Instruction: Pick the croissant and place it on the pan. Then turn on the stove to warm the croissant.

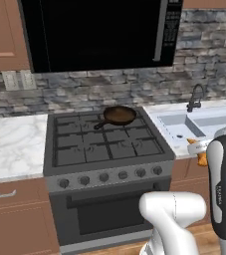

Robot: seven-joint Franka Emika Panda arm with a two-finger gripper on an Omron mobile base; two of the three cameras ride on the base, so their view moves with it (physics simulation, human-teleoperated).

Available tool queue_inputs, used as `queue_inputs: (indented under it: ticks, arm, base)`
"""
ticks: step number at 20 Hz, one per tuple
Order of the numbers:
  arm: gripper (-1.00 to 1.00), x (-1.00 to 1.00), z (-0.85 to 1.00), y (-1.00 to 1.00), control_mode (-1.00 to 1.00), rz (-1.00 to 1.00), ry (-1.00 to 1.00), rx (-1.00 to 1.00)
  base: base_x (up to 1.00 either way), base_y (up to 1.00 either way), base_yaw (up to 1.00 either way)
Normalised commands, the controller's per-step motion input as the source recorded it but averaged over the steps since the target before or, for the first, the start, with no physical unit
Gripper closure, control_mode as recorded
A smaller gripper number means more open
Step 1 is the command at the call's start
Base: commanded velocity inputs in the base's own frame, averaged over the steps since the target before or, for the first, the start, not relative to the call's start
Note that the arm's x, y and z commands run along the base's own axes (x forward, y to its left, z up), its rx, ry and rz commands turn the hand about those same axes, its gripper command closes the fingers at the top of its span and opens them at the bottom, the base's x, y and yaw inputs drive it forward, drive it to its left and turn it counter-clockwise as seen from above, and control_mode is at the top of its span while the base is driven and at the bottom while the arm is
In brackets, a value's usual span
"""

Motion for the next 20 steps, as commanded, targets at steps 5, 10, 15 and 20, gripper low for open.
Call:
queue_inputs:
  ticks: [5,10,15,20]
  arm:
    - [1.00,0.00,0.00,0.00,1.00,0.00,0.00,0.00]
    - [1.00,0.00,0.00,0.00,1.00,0.00,0.00,0.00]
    - [1.00,0.00,0.00,0.00,1.00,0.00,0.00,0.00]
    - [1.00,0.00,0.00,0.00,1.00,0.00,0.00,0.00]
  base:
    - [0.00,0.52,0.00]
    - [0.00,0.41,0.00]
    - [0.00,0.33,0.00]
    - [0.00,0.34,0.00]
